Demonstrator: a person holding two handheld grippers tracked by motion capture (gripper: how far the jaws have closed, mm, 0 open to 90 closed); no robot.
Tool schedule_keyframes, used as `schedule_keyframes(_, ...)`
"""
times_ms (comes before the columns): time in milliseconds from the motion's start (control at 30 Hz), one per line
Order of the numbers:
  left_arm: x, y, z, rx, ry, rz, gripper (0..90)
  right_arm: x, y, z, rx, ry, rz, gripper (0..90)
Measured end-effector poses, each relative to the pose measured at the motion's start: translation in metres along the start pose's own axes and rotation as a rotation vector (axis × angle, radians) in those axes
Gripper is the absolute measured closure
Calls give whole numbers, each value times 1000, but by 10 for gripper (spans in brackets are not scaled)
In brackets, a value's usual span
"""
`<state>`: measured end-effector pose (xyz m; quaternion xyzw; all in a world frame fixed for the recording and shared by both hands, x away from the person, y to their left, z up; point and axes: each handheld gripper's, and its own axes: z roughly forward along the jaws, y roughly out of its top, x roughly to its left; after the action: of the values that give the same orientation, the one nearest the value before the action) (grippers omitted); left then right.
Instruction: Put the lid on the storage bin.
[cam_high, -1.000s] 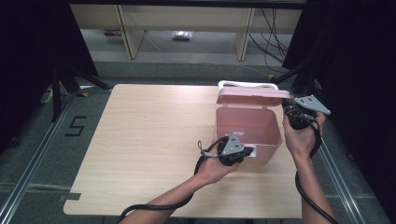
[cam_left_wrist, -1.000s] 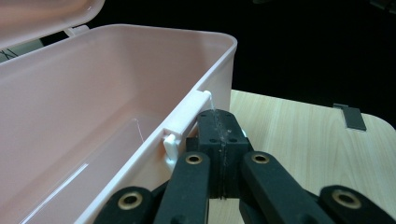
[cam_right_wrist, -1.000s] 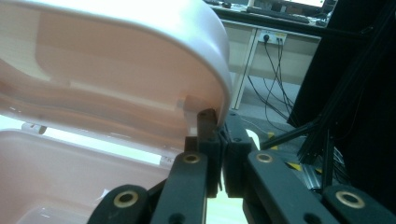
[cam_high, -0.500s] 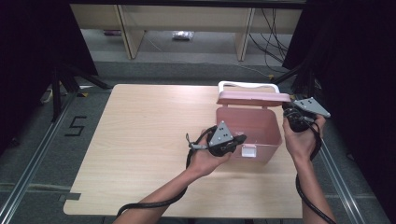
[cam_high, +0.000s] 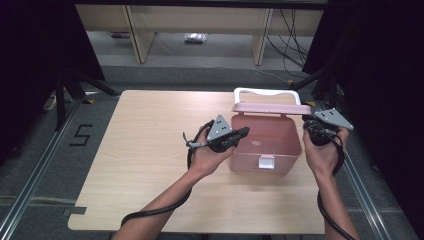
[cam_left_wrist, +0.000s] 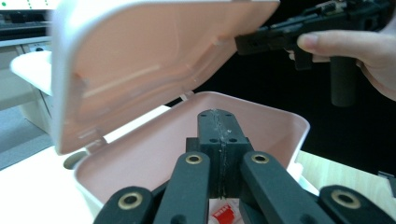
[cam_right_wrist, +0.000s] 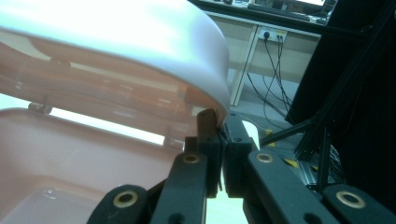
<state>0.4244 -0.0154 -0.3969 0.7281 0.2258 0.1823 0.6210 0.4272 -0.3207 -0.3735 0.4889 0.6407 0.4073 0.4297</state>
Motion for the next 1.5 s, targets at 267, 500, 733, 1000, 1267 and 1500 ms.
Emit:
schedule_keyframes(267, 7, 4, -4, -10, 20, -9, 898, 2, -5, -3, 4, -5, 0, 886)
schedule_keyframes(500, 9, 5, -6, -12, 26, -7, 898, 3, -11, -7, 14, 1, -3, 883)
schedule_keyframes(733, 11, 4, -8, -2, 28, -3, 898, 6, -19, -11, 21, -1, 14, 880)
schedule_keyframes(1000, 10, 2, -8, 8, 27, -1, 898, 4, -22, -12, 32, 24, 5, 864)
schedule_keyframes(1267, 9, -3, -9, 31, 15, 4, 898, 3, -34, -24, 44, 38, 26, 792)
schedule_keyframes(1500, 6, -9, -10, 52, 7, 6, 898, 3, -46, -47, 80, 60, 51, 848)
